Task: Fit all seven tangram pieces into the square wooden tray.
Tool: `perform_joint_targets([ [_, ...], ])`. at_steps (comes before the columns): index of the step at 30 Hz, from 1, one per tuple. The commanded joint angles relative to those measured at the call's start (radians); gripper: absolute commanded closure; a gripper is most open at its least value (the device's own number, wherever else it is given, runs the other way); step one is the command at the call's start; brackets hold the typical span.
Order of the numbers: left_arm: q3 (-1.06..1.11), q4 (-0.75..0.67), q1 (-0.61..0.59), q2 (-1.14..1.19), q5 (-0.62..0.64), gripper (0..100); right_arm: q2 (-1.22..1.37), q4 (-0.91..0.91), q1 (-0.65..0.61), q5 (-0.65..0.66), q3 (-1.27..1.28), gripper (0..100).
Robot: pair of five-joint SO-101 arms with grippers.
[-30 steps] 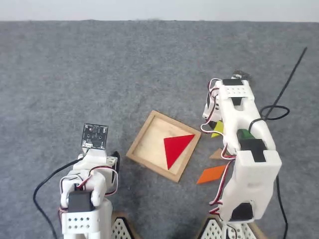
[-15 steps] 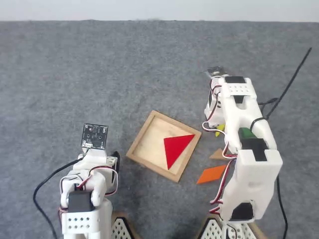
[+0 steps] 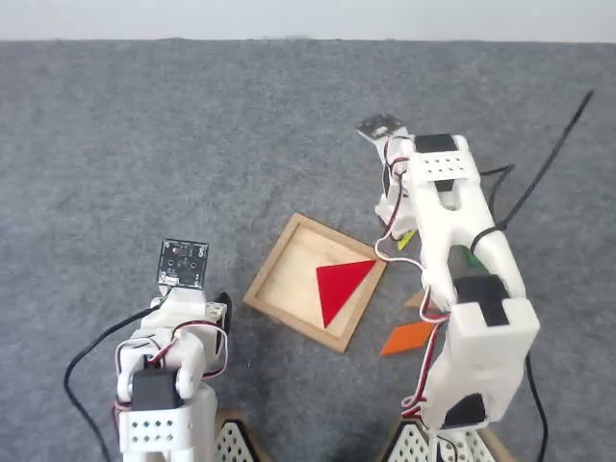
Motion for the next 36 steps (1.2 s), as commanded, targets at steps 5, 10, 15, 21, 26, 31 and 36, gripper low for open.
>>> perform_joint_targets([
  [5, -0.008, 0.009, 0.002, -0.028, -0.006, 85, -0.085, -0.025, -0.015, 0.048, -0.06, 59.1],
  [10, -0.008, 0.009, 0.002, -0.028, -0.006, 85, -0.045, -0.134, -0.015, -0.081, -0.075, 58.3],
  [15, -0.008, 0.009, 0.002, -0.028, -0.006, 85, 0.102, -0.197, -0.015, -0.307, -0.15, 58.5],
  [21, -0.008, 0.009, 0.002, -0.028, -0.006, 85, 0.262, -0.17, -0.005, -0.37, -0.295, 58.6],
  [26, -0.008, 0.009, 0.002, -0.028, -0.006, 85, 0.354, -0.147, 0.038, -0.37, -0.364, 58.6],
  [31, -0.008, 0.009, 0.002, -0.028, -0.006, 85, 0.386, -0.139, 0.036, -0.368, -0.373, 60.8],
  [36, -0.008, 0.009, 0.002, -0.028, -0.006, 85, 0.392, -0.082, 0.035, -0.377, -0.373, 72.3],
])
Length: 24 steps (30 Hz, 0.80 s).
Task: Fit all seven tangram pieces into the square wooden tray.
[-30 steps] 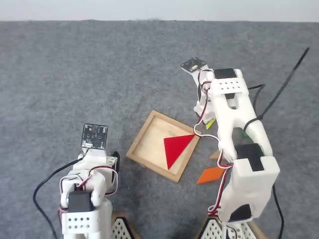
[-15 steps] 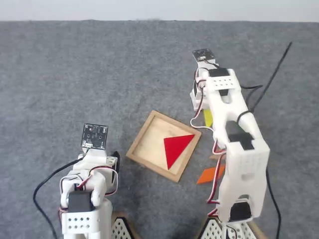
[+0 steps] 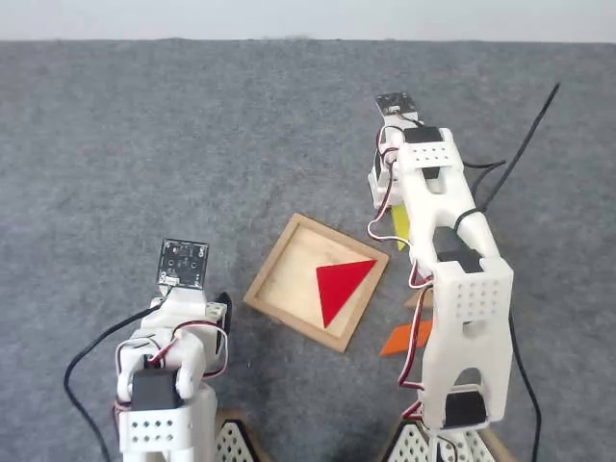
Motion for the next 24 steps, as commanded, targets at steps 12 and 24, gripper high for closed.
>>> perform_joint_targets([
  [12, -0.008, 0.009, 0.0, -0.028, -0.006, 85, -0.022, 0.148, 0.028, -0.058, -0.071, 65.6],
  [24, -0.008, 0.009, 0.0, -0.028, -0.006, 85, 0.047, 0.194, 0.024, -0.031, -0.091, 61.6],
])
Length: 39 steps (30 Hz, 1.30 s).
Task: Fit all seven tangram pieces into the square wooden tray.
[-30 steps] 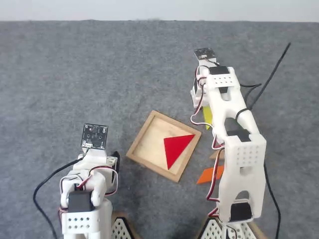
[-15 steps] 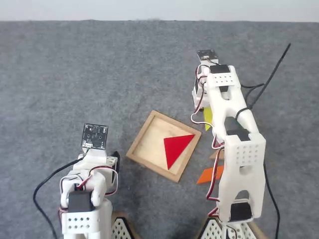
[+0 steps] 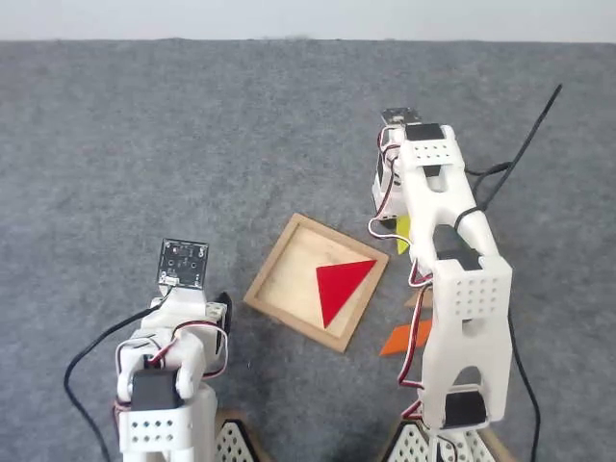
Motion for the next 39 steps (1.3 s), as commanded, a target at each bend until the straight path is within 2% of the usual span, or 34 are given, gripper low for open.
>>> perform_joint_targets([
  [1, -0.008, 0.009, 0.0, -0.028, -0.006, 85, 0.03, -0.007, 0.019, 0.005, -0.048, 61.6],
  [3, -0.008, 0.009, 0.0, -0.028, -0.006, 85, 0.039, -0.007, 0.019, 0.005, -0.068, 63.0],
  [7, -0.008, 0.009, 0.0, -0.028, -0.006, 85, 0.047, -0.008, 0.024, 0.005, -0.083, 73.9],
  [9, -0.008, 0.009, 0.0, -0.028, -0.006, 85, 0.047, -0.007, 0.022, 0.003, -0.083, 75.3],
  [17, -0.008, 0.009, 0.0, -0.028, -0.006, 85, 0.028, 0.024, 0.024, -0.005, -0.098, 75.7],
  [21, -0.008, 0.009, 0.0, -0.028, -0.006, 85, -0.036, 0.074, 0.024, -0.006, -0.133, 75.7],
  [31, -0.008, 0.009, 0.0, -0.028, -0.006, 85, -0.2, 0.07, 0.018, -0.003, -0.052, 75.7],
  [36, -0.008, 0.009, 0.0, -0.028, -0.006, 85, -0.234, 0.001, 0.024, 0.005, 0.018, 75.2],
  [39, -0.008, 0.009, 0.0, -0.028, -0.006, 85, -0.199, -0.048, 0.025, 0.043, 0.051, 70.0],
])
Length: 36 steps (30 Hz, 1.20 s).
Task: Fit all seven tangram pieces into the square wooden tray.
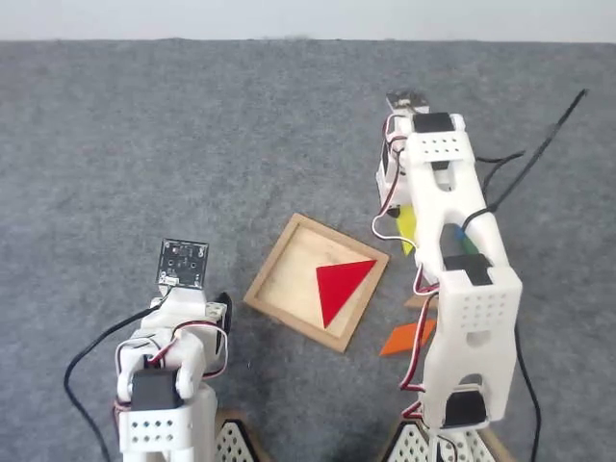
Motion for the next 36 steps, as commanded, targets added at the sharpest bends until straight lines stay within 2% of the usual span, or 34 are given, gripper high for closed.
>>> perform_joint_targets([
  [1, -0.008, 0.009, 0.002, -0.028, -0.006, 85, -0.031, -0.062, 0.021, 0.054, 0.015, 67.8],
  [3, -0.008, 0.009, 0.002, -0.028, -0.006, 85, -0.002, -0.07, 0.021, 0.057, 0.015, 65.8],
  [15, -0.008, 0.009, 0.002, -0.028, -0.006, 85, 0.116, -0.125, 0.022, 0.063, 0.015, 68.2],
  [21, -0.008, 0.009, 0.002, -0.028, -0.006, 85, 0.12, -0.117, 0.022, 0.055, 0.015, 81.2],
  [25, -0.008, 0.009, 0.002, -0.028, -0.006, 85, 0.119, -0.116, 0.022, 0.038, 0.015, 82.1],
  [32, -0.008, 0.009, 0.002, -0.028, -0.006, 85, -0.062, -0.056, 0.018, 0.009, 0.034, 82.2],
  [36, -0.008, 0.009, 0.002, -0.028, -0.006, 85, -0.185, -0.076, 0.018, 0.009, 0.133, 82.2],
])
